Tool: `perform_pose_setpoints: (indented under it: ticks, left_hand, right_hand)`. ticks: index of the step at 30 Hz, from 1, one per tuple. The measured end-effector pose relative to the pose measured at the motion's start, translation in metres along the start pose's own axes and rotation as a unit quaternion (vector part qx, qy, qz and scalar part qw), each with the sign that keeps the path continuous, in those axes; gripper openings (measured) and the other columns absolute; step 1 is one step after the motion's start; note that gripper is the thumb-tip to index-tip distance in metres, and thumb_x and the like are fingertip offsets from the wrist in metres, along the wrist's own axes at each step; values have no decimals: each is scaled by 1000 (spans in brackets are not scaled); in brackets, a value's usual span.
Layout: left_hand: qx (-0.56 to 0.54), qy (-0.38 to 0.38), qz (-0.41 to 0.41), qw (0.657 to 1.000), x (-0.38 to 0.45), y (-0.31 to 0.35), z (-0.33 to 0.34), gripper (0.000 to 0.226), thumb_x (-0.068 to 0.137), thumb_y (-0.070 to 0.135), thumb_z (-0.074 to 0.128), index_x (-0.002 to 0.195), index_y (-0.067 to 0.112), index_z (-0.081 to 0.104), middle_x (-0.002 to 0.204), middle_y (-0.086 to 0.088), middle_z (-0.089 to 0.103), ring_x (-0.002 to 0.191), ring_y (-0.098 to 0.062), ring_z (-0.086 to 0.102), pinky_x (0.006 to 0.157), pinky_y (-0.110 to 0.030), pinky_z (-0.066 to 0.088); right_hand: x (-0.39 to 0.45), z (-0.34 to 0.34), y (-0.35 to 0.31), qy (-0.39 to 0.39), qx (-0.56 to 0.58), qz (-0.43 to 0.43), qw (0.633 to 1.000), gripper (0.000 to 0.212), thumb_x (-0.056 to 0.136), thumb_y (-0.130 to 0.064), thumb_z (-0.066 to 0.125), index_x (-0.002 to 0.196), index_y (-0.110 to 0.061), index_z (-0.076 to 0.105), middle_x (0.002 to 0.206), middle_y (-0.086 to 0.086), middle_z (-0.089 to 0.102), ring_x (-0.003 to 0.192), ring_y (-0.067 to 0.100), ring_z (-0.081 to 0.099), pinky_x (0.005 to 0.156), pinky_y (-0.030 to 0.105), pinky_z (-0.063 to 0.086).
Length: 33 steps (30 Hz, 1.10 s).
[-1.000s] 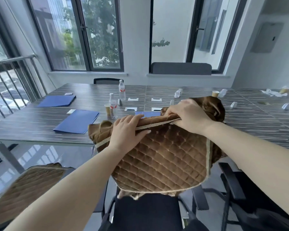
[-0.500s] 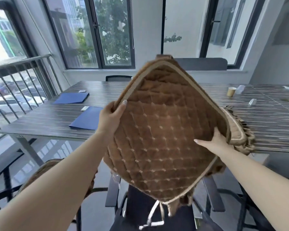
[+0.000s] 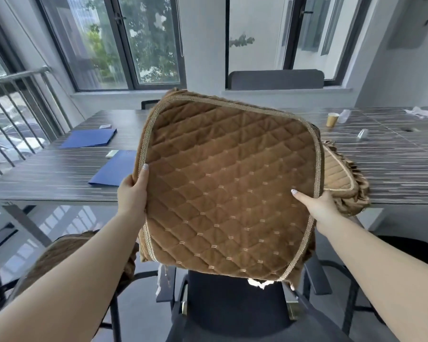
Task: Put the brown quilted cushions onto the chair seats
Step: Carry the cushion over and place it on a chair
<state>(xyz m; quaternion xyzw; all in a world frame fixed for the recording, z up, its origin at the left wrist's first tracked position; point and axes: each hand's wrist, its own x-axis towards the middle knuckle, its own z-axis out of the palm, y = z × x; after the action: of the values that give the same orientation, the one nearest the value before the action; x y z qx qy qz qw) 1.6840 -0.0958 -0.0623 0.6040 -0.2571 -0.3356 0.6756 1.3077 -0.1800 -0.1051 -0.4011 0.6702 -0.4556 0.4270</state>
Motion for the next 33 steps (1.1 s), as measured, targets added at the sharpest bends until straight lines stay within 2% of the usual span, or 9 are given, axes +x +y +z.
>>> perform_pose_setpoints:
  ticks: [3,7,10,13,15,18,24,28,33]
  left_hand:
    - [8,8,-48,999,-3,-41,-7,32,84,46,67,91,15,64,92,-4,69,87,-21,67,72,-30,54]
    - [46,15,-126,991,-13,-102,-19,49,81,47,70,110,8,58,100,-7,65,88,-22,66,69,-32,54]
    - [78,21,-190,978,-21,-146,-33,58,77,47,74,116,9,58,107,-11,67,92,-28,67,74,-39,57]
    - [102,16,-273,956,-29,-188,-41,71,69,50,77,124,10,55,115,-13,66,97,-30,67,85,-47,56]
    - [118,10,-317,941,-37,-211,-42,67,73,47,77,123,8,55,116,-13,65,97,-29,66,88,-48,55]
    - [154,27,-356,921,-39,-243,-35,57,79,41,74,120,9,52,111,-11,64,96,-30,65,88,-49,54]
    - [207,29,-357,910,-22,-296,-8,85,55,61,76,124,19,52,114,-7,65,97,-28,67,86,-49,56]
    - [288,17,-319,903,3,-331,29,68,77,44,71,132,14,45,117,-3,59,103,-25,61,92,-44,51]
    - [369,6,-289,883,39,-393,50,70,78,37,72,134,8,41,127,-11,57,110,-29,59,92,-44,51]
  right_hand:
    - [-6,1,18,10,-29,21,999,77,72,-33,80,132,-6,39,128,1,49,115,26,50,95,38,43]
    - [-15,4,57,14,-92,62,994,76,78,-30,76,136,-3,34,128,7,46,122,31,45,88,35,38]
    - [-14,8,98,-1,-127,100,987,72,81,-22,74,137,-2,32,120,4,44,116,29,46,87,34,36]
    - [-9,11,134,5,-174,139,975,74,79,-19,75,137,-2,33,126,8,48,119,31,48,95,38,38]
    - [-1,13,158,9,-200,156,967,72,76,-20,78,134,-2,39,121,3,51,116,32,51,97,38,40]
    - [17,19,188,0,-233,191,954,70,75,-21,79,131,-1,43,128,15,56,114,36,54,94,39,42]
    - [61,44,229,40,-274,204,939,57,77,-23,76,124,-6,48,119,18,60,104,38,58,80,39,46]
    - [106,75,257,69,-326,188,924,69,79,-29,74,137,-14,40,128,18,51,112,41,54,92,55,46]
    - [153,114,306,54,-319,172,931,74,81,-22,73,143,-13,35,135,19,46,123,38,46,99,52,39]
